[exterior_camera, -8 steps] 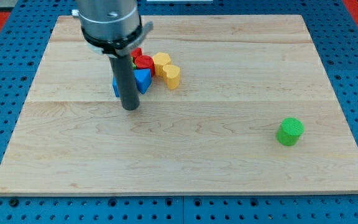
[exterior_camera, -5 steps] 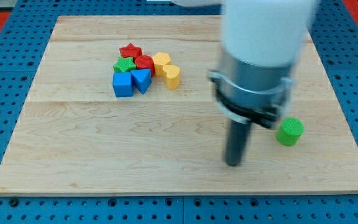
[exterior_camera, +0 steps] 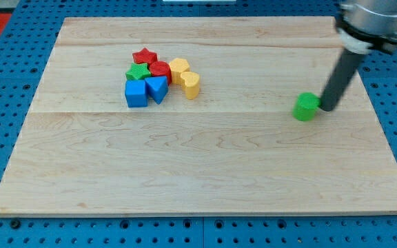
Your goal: Place green circle to right of yellow heart
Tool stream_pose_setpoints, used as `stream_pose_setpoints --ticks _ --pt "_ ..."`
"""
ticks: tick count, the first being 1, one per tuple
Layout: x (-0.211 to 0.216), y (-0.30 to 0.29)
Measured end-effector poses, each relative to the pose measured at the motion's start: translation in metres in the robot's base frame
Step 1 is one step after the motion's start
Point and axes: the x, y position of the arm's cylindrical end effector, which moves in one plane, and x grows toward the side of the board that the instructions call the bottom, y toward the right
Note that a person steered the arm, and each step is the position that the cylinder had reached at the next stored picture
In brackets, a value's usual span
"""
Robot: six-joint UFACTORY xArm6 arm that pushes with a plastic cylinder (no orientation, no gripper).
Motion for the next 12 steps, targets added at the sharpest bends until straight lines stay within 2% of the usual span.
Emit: stream_pose_setpoints --ticks 1,2,4,5,7,8,9,10,11,12 --pt "0.015 -0.002" --pt "0.030 -0.035" --pt "-0.076 -0.052" --pt "-0.095 -0.052" --pt "-0.053 0.000" --pt "-0.047 -0.062" --pt "-0.068 -0.080" --pt "-0.030 -0.044" --pt "-0.014 -0.104" --pt "-0.049 -0.097"
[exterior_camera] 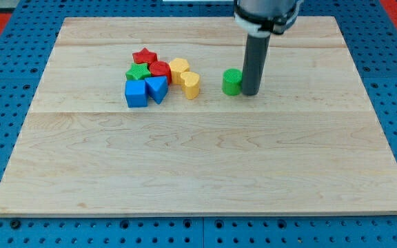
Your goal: Place green circle to right of yellow heart
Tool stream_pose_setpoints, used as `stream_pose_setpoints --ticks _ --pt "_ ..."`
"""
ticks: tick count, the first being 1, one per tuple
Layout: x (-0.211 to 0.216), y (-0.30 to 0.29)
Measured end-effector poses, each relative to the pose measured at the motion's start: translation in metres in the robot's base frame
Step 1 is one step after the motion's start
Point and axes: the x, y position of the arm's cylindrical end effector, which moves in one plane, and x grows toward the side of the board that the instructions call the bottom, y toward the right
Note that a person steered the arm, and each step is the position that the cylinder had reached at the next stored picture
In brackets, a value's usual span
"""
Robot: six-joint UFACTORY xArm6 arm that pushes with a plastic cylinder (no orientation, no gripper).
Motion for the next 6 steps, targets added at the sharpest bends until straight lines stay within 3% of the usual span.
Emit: stream_pose_setpoints --ticks 1,2,3,4,6 --pt "-0.027 -0.014" --pt "-0.008 0.026" --pt "0.022 -0.019" --pt "0.029 -0.024" --pt "0.010 -0.015"
